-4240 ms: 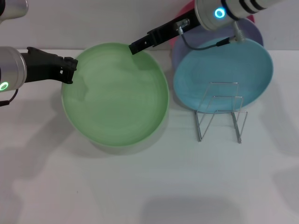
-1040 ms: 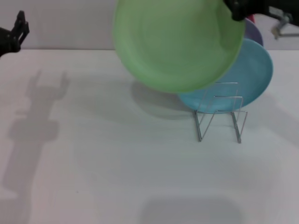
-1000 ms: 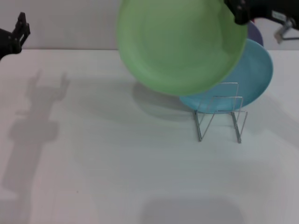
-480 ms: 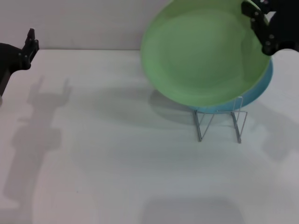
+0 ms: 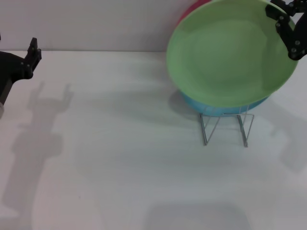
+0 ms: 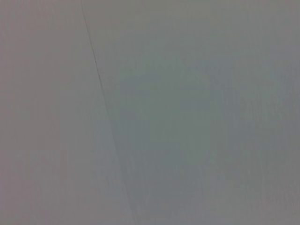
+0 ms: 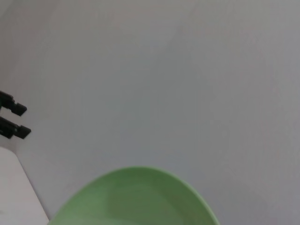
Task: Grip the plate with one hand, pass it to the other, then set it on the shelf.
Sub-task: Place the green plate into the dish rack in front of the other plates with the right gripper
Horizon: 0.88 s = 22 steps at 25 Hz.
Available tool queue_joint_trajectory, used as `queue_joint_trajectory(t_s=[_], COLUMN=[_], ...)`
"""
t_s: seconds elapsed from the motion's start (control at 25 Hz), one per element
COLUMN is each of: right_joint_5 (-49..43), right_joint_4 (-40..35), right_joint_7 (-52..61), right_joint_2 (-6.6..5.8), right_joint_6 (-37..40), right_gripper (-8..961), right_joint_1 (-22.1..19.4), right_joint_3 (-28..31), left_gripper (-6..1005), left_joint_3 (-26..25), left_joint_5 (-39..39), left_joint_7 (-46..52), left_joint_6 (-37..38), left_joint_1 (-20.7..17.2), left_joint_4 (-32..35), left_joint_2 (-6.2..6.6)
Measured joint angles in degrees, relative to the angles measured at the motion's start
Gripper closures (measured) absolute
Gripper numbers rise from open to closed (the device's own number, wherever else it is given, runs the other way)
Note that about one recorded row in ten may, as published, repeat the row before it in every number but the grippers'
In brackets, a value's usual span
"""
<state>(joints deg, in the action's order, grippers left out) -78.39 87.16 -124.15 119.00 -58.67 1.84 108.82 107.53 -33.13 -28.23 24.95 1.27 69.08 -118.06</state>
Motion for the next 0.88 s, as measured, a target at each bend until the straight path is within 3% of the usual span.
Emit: queue_joint_trajectory(t_s=[0.64, 0.88], right_joint_5=[0.1, 4.8], right_joint_4=[-5.4, -9.4], right_joint_7=[-3.9, -6.1], right_joint_2=[0.02, 0.23], right_joint_6=[-1.3, -1.2], right_gripper=[911, 910], right_joint_1=[0.2, -0.1], right_joint_3=[1.9, 1.5], left_gripper=[232, 232], left_joint_3=[1.5, 1.5], left_joint_5=[0.0, 0.0], left_joint_7=[-0.1, -0.1], left_joint_6=[0.3, 0.3], left_joint_1=[0.1, 0.3], left_joint_4=[-1.7, -1.8], left_joint_2=[-0.06, -0.06])
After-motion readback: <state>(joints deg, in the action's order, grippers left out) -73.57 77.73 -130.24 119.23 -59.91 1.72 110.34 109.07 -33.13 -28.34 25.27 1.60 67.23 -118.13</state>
